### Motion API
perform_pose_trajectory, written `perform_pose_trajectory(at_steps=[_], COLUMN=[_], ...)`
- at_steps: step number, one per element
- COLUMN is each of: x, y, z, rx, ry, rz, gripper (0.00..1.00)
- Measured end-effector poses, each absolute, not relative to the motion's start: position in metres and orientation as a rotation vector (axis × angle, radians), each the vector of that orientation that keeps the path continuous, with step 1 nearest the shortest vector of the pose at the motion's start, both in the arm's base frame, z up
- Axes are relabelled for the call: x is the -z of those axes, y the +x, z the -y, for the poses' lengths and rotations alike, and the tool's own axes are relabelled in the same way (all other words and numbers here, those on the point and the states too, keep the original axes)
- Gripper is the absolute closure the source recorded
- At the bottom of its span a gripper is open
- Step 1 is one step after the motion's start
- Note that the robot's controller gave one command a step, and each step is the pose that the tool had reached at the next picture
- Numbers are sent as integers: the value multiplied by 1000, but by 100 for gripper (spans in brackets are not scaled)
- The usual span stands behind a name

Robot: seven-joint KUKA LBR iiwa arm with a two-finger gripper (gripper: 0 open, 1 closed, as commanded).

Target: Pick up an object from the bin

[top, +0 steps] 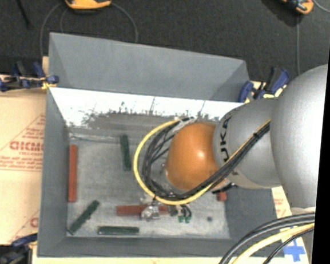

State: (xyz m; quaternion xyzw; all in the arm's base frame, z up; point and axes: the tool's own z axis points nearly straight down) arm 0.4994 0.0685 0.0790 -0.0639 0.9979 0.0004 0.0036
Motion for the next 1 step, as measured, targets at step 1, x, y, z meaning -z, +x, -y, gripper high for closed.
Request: perform_pose_trajectory(at_steps=[1], x=[-79], y=[499], z=[-68], rx=[-2], ry=[-199], rz=[-3128], gripper=[100])
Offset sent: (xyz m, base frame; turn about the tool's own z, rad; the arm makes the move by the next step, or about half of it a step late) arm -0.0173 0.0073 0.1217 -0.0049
